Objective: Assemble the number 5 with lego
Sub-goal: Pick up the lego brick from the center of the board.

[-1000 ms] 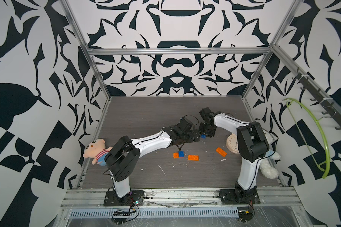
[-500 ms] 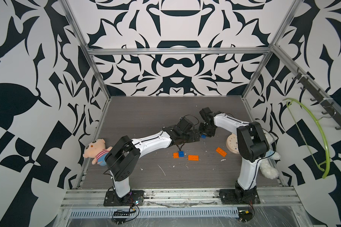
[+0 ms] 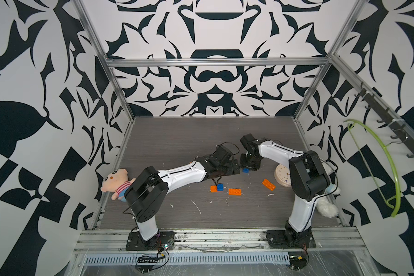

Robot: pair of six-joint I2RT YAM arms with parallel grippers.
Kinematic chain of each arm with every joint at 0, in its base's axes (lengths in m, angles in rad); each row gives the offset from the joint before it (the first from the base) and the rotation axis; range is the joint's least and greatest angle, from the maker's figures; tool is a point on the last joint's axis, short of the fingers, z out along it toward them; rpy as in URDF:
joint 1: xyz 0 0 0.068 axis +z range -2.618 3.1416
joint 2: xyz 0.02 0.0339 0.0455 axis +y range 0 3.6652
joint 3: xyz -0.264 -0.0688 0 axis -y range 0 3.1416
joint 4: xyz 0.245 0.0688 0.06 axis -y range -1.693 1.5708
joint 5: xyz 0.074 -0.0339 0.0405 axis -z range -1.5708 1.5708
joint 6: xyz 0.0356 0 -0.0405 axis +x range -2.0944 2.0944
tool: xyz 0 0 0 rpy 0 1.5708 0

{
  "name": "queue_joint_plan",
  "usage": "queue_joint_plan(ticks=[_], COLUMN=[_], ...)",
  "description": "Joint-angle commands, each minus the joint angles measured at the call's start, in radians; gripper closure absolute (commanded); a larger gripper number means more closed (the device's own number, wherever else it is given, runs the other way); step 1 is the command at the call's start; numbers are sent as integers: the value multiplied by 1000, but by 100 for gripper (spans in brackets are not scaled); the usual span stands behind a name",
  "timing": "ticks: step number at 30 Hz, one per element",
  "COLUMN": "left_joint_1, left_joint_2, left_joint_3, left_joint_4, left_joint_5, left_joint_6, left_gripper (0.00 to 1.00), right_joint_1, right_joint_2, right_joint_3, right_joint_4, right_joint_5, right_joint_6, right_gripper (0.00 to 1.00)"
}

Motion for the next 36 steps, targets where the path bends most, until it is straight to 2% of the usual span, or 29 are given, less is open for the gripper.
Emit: queue_joint_plan(ticks=[1, 12, 18, 29, 36], left_joint_1=[4, 4, 5, 5, 5], left_joint_2=[-37, -36, -33, -35, -39], left_joint_3=[-15, -15, -14, -18, -20], left_joint_4=[3, 10, 11, 11, 11], left_joint_5=[-11, -11, -8, -10, -10], left_joint_6=[-5, -6, -7, -8, -6], left_gripper=[1, 1, 1, 1, 1], right_joint_1=[8, 8, 8, 8, 8], right_joint_2=[-20, -12, -15, -7, -24], right_joint_3=[1, 15, 2, -4, -8], right_joint_4=[-33, -44, -25, -22, -23], right_joint_5=[22, 22, 14, 14, 15], right_joint_6=[-18, -8, 7, 11, 13], right_gripper=[53, 52, 57, 58, 62])
